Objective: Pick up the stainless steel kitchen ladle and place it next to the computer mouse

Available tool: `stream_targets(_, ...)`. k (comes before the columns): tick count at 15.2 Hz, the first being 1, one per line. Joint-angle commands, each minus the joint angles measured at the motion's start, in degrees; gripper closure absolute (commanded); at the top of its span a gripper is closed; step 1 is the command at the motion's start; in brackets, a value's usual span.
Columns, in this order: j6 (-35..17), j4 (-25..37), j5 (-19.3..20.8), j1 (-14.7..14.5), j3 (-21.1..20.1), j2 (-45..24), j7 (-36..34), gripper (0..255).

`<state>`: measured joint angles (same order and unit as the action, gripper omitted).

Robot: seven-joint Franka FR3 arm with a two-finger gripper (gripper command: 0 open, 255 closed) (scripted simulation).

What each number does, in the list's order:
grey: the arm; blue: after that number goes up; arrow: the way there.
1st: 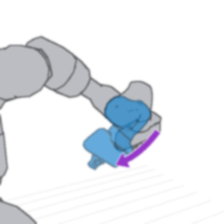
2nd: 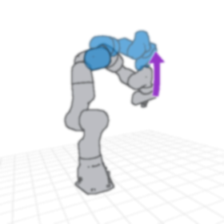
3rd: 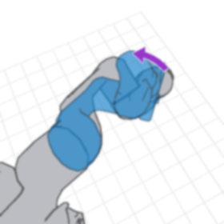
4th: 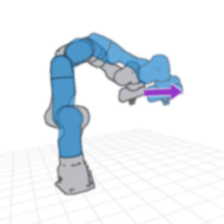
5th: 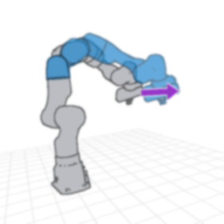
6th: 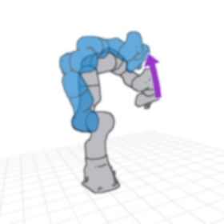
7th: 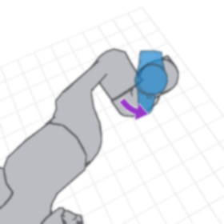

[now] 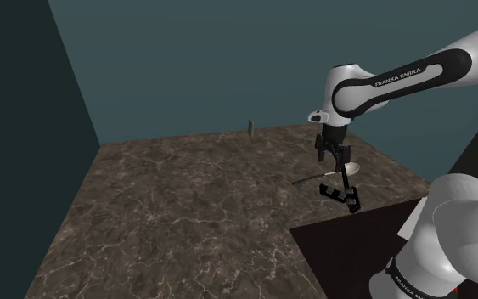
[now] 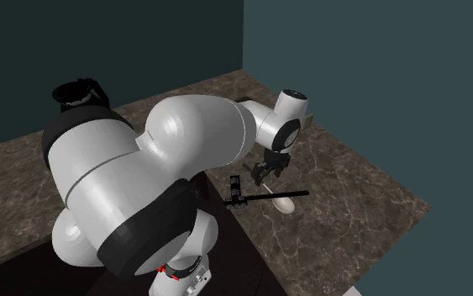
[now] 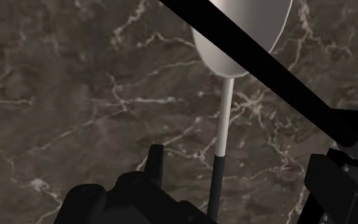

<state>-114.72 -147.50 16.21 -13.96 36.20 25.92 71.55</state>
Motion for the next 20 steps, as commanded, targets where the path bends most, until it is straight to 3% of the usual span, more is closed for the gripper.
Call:
stream_targets(1, -2.1, -0.9, 0.1, -0.3, 0.8, -1.3, 1.0, 0)
stream_targets(6, -6.3, -3.3, 0.2, -0.5, 1.9, -3.2, 1.3, 0)
stream_targets(13, -6.3, -3.3, 0.2, -0.5, 1.9, -3.2, 1.3, 0)
stream_targets(14, -6.3, -3.3, 0.2, -0.5, 1.9, -3.2, 1.3, 255)
stream_targets(20, -6.3, -3.3, 0.2, -0.5, 1.9, -3.2, 1.3, 255)
